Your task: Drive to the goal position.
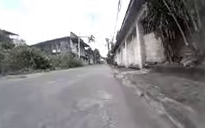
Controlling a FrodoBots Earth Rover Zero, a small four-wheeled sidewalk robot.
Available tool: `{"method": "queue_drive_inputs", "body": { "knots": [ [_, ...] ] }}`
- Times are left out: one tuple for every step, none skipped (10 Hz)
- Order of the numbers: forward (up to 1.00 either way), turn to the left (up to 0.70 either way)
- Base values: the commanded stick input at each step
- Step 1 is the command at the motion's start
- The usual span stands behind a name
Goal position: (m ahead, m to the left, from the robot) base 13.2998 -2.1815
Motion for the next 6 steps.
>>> {"method": "queue_drive_inputs", "body": {
  "knots": [
    [1.0, -0.03],
    [1.0, -0.02],
    [1.0, -0.02],
    [1.0, -0.02],
    [1.0, -0.02],
    [1.0, -0.02]
  ]
}}
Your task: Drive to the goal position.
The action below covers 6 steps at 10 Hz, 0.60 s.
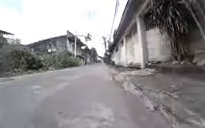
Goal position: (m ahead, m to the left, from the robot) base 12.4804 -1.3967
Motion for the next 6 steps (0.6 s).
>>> {"method": "queue_drive_inputs", "body": {
  "knots": [
    [1.0, -0.02],
    [1.0, -0.02],
    [1.0, -0.02],
    [1.0, -0.02],
    [1.0, -0.02],
    [1.0, -0.02]
  ]
}}
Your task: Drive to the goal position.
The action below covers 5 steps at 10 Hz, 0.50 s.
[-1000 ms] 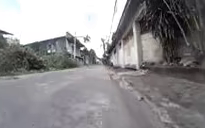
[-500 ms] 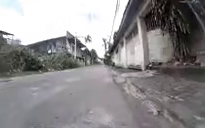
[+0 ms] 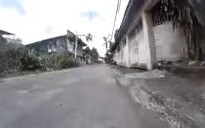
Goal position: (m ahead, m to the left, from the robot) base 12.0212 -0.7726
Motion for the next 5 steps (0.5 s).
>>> {"method": "queue_drive_inputs", "body": {
  "knots": [
    [1.0, -0.02],
    [1.0, -0.02],
    [1.0, -0.02],
    [1.0, -0.09],
    [1.0, -0.26]
  ]
}}
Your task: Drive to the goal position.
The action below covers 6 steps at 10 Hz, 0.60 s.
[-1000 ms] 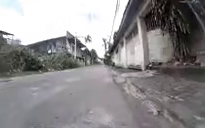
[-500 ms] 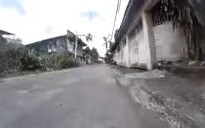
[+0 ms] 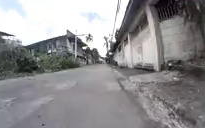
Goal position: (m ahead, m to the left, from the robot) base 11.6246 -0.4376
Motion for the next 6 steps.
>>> {"method": "queue_drive_inputs", "body": {
  "knots": [
    [1.0, -0.35],
    [1.0, -0.13],
    [1.0, -0.06],
    [1.0, -0.01],
    [1.0, 0.0],
    [1.0, 0.0]
  ]
}}
